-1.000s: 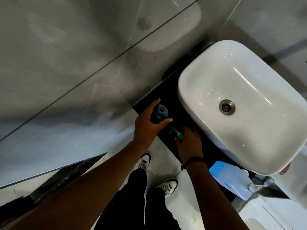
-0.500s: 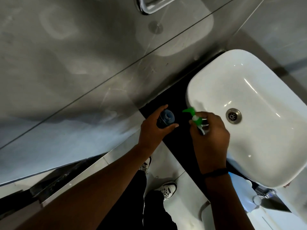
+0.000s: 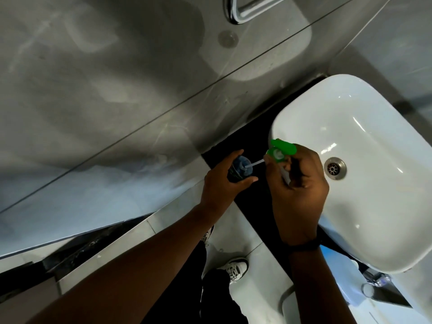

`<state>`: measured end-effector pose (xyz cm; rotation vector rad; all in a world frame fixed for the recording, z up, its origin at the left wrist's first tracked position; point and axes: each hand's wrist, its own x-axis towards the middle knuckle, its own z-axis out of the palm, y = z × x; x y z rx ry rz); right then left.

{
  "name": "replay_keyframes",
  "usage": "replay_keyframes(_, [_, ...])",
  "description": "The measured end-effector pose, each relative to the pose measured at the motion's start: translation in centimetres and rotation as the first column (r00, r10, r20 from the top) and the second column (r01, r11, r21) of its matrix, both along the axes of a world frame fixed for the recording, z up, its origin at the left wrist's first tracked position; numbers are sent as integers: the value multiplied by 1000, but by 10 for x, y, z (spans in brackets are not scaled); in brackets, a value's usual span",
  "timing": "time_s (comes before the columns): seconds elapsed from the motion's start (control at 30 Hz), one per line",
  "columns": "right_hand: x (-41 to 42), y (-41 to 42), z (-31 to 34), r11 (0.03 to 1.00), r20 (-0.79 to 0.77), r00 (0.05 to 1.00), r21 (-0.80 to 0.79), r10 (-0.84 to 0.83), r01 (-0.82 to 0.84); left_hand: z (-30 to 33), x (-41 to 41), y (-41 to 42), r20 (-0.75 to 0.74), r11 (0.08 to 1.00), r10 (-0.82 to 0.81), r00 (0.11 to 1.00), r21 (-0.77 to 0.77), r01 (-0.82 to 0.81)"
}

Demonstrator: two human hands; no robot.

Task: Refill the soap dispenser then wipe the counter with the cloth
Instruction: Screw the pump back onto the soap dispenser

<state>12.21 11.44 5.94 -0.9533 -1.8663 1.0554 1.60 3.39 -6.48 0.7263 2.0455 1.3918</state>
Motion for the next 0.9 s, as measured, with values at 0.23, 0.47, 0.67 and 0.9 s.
replay_keyframes(0.23, [-12, -7, -36, 993, 254, 961, -76, 107, -90, -7, 1, -2, -20, 999, -13, 1000, 52, 14])
replay_keyframes(0.47, [-18, -3, -53, 989, 371, 918, -97, 138, -109, -4, 1, -4, 22, 993, 5, 1000, 121, -8])
replay_keyframes(0.67, [-29, -3, -63, 990, 387, 922, -135, 12, 44, -7, 0, -3, 36, 997, -36, 999, 76, 34])
replay_keyframes(0.9, [-18, -4, -72, 986, 379, 916, -146, 130, -79, -10, 0, -5, 0, 998, -40, 999, 47, 40])
